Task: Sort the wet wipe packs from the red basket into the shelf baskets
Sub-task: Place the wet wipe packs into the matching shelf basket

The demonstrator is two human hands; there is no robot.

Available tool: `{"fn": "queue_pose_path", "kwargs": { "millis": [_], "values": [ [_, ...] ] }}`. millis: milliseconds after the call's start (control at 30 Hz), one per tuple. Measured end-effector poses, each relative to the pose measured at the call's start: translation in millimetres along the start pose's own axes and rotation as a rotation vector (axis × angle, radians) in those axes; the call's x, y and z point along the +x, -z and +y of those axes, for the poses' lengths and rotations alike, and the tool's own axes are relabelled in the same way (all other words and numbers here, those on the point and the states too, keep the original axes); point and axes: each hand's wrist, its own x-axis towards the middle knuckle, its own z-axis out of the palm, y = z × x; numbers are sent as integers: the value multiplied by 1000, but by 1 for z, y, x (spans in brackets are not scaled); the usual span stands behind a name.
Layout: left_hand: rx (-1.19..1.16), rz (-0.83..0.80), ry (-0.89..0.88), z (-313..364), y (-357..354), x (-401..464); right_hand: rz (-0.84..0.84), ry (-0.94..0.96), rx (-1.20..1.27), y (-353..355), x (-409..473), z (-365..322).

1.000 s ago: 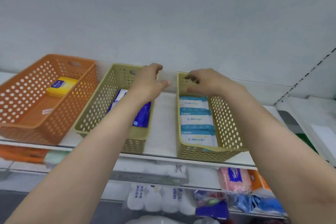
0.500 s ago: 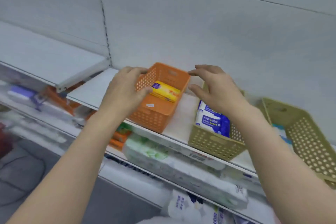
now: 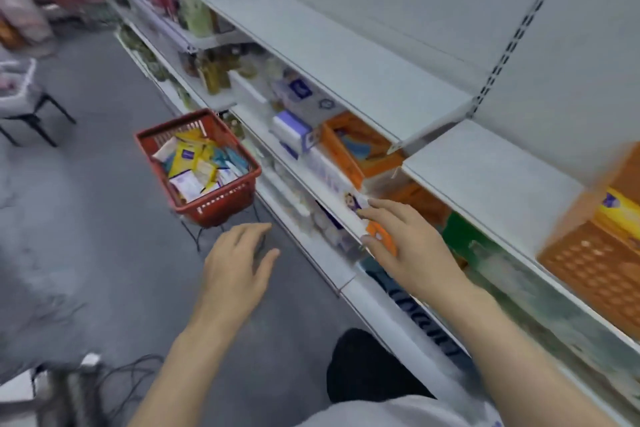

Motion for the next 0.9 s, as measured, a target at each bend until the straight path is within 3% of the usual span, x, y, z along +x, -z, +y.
{"fn": "queue_pose_path", "kwargs": {
  "millis": [233, 500, 800, 900],
  "values": [
    [3, 48, 236, -111, 13, 77, -197, 91, 33, -107, 156, -18],
    [9, -44, 411, -237, 44, 223, -429, 117, 40, -201, 361, -51],
    [-79, -226, 545, -366, 25, 321, -640, 56, -15, -311, 493, -88],
    [-131, -345, 572, -420, 2, 356, -688, -66, 14, -357, 518, -85]
  ]
}}
